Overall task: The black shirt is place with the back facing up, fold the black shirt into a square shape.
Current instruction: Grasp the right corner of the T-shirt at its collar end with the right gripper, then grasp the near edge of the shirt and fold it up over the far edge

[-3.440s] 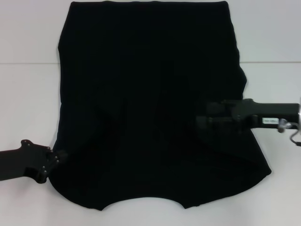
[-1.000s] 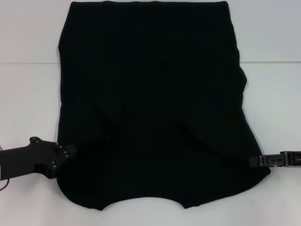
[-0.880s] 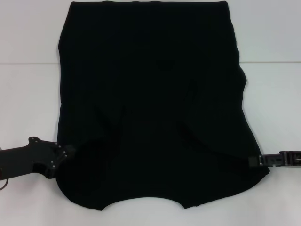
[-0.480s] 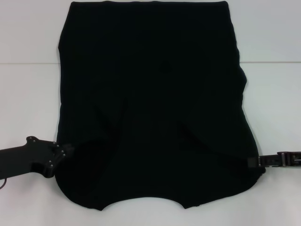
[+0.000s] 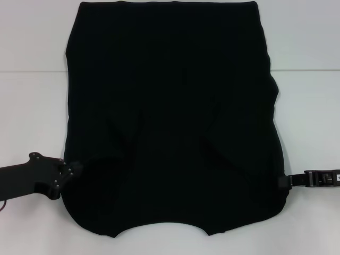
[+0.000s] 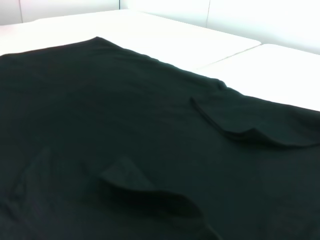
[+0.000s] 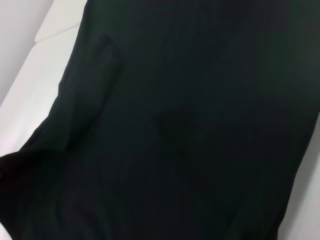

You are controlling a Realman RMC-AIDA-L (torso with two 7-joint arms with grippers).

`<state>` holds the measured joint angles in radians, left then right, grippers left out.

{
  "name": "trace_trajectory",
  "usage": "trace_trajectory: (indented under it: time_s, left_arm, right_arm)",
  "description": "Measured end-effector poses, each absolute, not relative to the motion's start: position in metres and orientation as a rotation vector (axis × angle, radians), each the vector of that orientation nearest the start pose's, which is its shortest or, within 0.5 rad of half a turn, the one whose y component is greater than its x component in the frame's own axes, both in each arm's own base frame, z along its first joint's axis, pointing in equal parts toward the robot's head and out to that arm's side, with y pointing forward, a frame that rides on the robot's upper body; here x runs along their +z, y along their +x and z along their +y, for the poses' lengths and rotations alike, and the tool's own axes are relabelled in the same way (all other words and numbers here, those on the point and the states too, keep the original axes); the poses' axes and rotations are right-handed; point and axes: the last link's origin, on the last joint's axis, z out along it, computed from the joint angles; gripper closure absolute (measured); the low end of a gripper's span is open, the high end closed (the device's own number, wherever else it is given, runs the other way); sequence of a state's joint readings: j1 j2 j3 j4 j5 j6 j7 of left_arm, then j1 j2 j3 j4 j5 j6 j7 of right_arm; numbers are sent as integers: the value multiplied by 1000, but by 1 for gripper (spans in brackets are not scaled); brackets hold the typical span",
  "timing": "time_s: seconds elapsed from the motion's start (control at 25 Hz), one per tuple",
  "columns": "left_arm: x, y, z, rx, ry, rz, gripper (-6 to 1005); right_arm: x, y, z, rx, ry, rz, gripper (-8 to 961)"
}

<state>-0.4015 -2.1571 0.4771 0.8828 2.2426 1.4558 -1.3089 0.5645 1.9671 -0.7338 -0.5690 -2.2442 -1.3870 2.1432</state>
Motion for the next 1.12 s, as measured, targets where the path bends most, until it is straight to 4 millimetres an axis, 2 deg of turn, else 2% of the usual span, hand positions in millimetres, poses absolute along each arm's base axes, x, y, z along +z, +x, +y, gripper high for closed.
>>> trace_trajectory:
  time_s: [0.08, 0.32, 0.68, 0.96, 1.12]
  left_arm:
    - [26, -327, 306, -349, -2501, -648, 991]
    - [26, -327, 306, -350, -2501, -648, 991]
    - [29, -325, 306, -367, -2496, -717, 991]
    - [31, -325, 294, -412, -2495, -774, 991]
    - [35, -327, 289, -448, -2472, -863, 992]
  right_arm:
    - [14, 318, 340, 325, -2362, 1663, 717]
    - [16, 322, 340, 323, -2345, 1659, 889]
    - [24, 327, 330, 357, -2403, 1599, 888]
    - [40, 335, 314, 463, -2439, 1530, 888]
    - [49, 340, 305, 483, -2457, 1500, 888]
